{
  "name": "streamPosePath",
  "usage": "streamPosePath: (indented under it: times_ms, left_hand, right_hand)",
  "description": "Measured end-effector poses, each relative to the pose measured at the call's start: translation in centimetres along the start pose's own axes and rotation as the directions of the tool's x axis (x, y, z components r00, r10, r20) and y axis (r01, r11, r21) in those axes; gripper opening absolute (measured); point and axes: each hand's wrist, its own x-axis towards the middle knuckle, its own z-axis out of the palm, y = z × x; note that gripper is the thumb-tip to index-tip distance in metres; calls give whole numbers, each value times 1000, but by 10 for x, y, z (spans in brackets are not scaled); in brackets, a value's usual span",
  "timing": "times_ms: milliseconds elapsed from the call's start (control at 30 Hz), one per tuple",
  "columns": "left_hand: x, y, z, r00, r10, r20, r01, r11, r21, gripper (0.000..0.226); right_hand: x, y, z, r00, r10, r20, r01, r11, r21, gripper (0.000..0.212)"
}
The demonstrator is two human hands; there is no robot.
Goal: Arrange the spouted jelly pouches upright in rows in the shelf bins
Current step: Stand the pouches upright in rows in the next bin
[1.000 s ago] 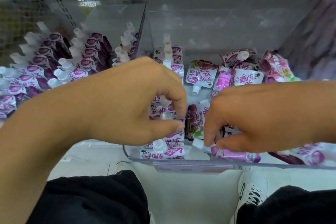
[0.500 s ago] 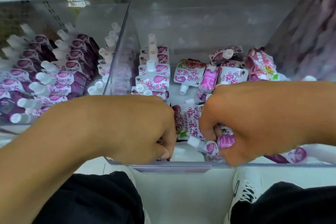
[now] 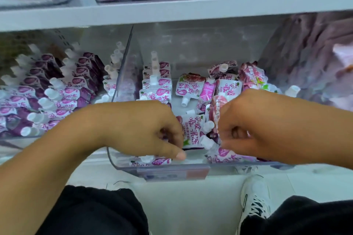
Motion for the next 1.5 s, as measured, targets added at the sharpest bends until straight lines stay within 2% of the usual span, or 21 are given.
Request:
streamPosePath:
  times_ms: [100, 133, 200, 233, 300, 333, 367, 433, 467, 567, 633, 700, 767, 867, 933, 1000, 1167, 1300, 1433, 1500]
  left_hand:
    - [3, 5, -10, 994, 50, -97, -63, 988, -142, 59]
    - [2, 4, -12, 993, 43, -107, -65, 975, -211, 59]
    - [3, 6, -14, 986, 69, -155, -104, 967, -234, 37]
    - [3, 6, -16, 978, 91, -186, -129, 970, -204, 29]
    - [4, 4, -17, 973, 75, -220, -106, 986, -130, 40]
    - [5, 2, -17, 975, 56, -215, -80, 991, -104, 43]
    - [4, 2, -17, 972, 39, -232, -57, 996, -72, 42]
    - [1, -3, -17, 958, 30, -285, -25, 999, 21, 39]
    - [-1, -6, -17, 956, 21, -294, -12, 999, 34, 38]
    - [-6, -13, -20, 933, 26, -359, -8, 999, 53, 38]
    - [-8, -15, -25, 909, 27, -415, -4, 998, 56, 33]
    - [-9, -17, -27, 898, 15, -439, 2, 999, 37, 29]
    - [-8, -19, -29, 899, 16, -438, 1, 999, 38, 26]
    - [-5, -19, -28, 898, 14, -439, 4, 999, 41, 27]
    - [-4, -19, -27, 905, 15, -425, 1, 999, 38, 30]
    - [-4, -21, -25, 907, 24, -421, 4, 998, 67, 31]
    - [-7, -22, -23, 901, 38, -433, -20, 999, 46, 34]
    - [-6, -21, -18, 903, 82, -423, -47, 995, 91, 33]
    - [-5, -26, -18, 894, 78, -442, -29, 993, 117, 45]
    - [-6, -28, -18, 889, 78, -450, -28, 993, 116, 48]
  right_hand:
    - [-7, 4, -9, 993, -8, -121, 33, 979, 202, 17]
    - [-6, 6, -12, 984, -5, -180, 59, 953, 298, 15]
    - [0, 7, -14, 966, 37, -256, 92, 876, 473, 12]
    - [5, 8, -13, 968, 75, -240, 77, 820, 567, 12]
    - [14, 11, -10, 987, 133, -93, -29, 707, 706, 13]
    - [17, 14, -9, 990, 128, -53, -55, 717, 695, 15]
    - [20, 19, -10, 991, 109, -79, -38, 791, 610, 16]
    - [25, 24, -15, 982, 62, -178, -3, 950, 312, 30]
    - [26, 21, -16, 988, 40, -151, -13, 984, 176, 40]
    - [30, 7, -3, 988, 36, 150, -27, 998, -59, 61]
    - [35, 2, 8, 974, 54, 222, -22, 990, -142, 73]
    - [39, 1, 13, 981, 52, 188, -19, 984, -176, 81]
    - [45, -3, 20, 991, 19, 130, 10, 976, -219, 80]
    - [49, -8, 25, 994, -11, 110, 41, 962, -272, 59]
    - [48, -4, 17, 996, -46, 83, 64, 970, -234, 19]
    - [43, 6, 7, 996, -69, 61, 80, 978, -193, 28]
    - [28, 14, 2, 964, -46, 260, 79, 990, -118, 5]
    - [37, 13, 11, 955, -52, 291, 94, 987, -132, 13]
    - [43, 21, 16, 951, -31, 309, 66, 993, -102, 14]
    - [44, 21, 20, 936, -31, 351, 89, 985, -151, 33]
